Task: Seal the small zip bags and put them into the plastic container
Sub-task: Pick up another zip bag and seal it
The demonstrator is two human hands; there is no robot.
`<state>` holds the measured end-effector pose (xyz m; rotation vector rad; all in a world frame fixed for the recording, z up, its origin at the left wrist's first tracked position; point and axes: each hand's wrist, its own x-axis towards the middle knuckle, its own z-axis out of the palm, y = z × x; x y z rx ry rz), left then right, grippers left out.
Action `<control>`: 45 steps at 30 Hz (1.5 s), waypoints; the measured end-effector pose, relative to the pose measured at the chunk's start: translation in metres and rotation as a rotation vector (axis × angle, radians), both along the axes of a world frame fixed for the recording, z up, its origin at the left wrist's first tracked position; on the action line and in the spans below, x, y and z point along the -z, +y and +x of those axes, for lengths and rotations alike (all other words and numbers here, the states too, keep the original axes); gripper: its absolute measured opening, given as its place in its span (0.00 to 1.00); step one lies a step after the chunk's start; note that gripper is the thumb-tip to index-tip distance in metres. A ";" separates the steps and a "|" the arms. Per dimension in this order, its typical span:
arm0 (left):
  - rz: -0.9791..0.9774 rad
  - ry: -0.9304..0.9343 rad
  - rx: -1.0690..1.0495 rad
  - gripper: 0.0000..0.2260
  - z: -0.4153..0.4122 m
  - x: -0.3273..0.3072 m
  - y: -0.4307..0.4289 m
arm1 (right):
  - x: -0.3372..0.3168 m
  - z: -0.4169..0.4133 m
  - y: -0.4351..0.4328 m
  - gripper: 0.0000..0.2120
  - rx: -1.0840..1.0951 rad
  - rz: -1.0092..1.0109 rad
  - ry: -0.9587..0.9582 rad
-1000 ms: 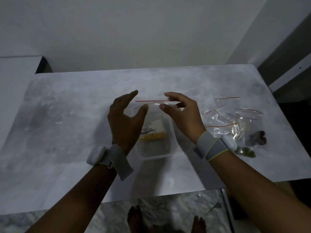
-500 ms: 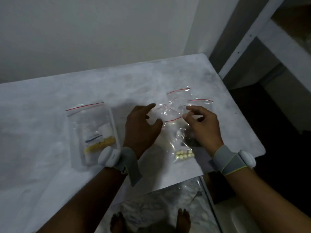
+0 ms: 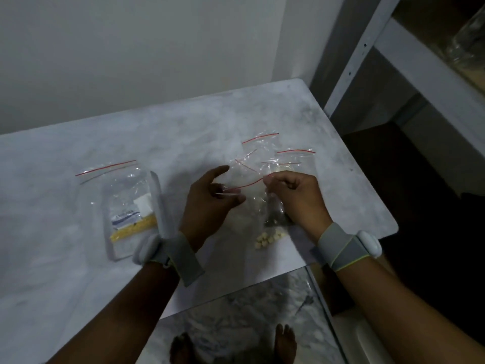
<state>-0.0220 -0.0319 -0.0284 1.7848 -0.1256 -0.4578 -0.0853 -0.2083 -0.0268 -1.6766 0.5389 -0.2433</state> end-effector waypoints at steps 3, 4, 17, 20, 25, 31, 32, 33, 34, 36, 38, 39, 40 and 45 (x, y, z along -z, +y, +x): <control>-0.215 0.160 0.056 0.23 -0.001 -0.013 0.009 | -0.020 -0.004 0.006 0.04 -0.023 0.045 -0.046; -0.263 0.190 0.072 0.20 -0.003 -0.015 0.010 | -0.023 -0.006 0.007 0.05 -0.025 0.058 -0.058; -0.356 -0.018 -0.017 0.10 0.009 -0.068 0.051 | -0.081 0.005 0.044 0.04 -0.129 0.120 -0.172; -0.332 -0.075 -0.024 0.08 0.011 -0.077 0.064 | -0.089 0.009 0.056 0.05 -0.138 0.091 -0.206; -0.351 -0.124 -0.068 0.07 0.010 -0.085 0.076 | -0.095 0.016 0.072 0.04 -0.153 0.140 -0.215; -0.322 -0.207 -0.116 0.05 0.012 -0.094 0.102 | -0.095 0.032 0.107 0.05 -0.217 0.135 -0.192; -0.313 -0.205 -0.119 0.05 0.013 -0.094 0.103 | -0.095 0.033 0.109 0.04 -0.214 0.130 -0.205; -0.302 -0.205 -0.115 0.05 0.012 -0.095 0.103 | -0.094 0.034 0.109 0.04 -0.207 0.128 -0.226; -0.292 -0.207 -0.107 0.06 0.012 -0.096 0.104 | -0.094 0.034 0.109 0.03 -0.203 0.125 -0.248; -0.283 -0.214 -0.089 0.07 0.012 -0.097 0.109 | -0.095 0.036 0.112 0.03 -0.205 0.115 -0.276; -0.274 -0.242 -0.080 0.09 0.014 -0.099 0.120 | -0.097 0.040 0.120 0.03 -0.218 0.119 -0.274; -0.265 -0.271 -0.081 0.09 0.014 -0.100 0.125 | -0.097 0.042 0.125 0.02 -0.227 0.124 -0.271; -0.252 -0.301 -0.089 0.09 0.014 -0.102 0.130 | -0.098 0.044 0.130 0.02 -0.239 0.131 -0.267; -0.184 -0.373 -0.055 0.09 0.016 -0.105 0.146 | -0.098 0.049 0.150 0.02 -0.279 0.139 -0.252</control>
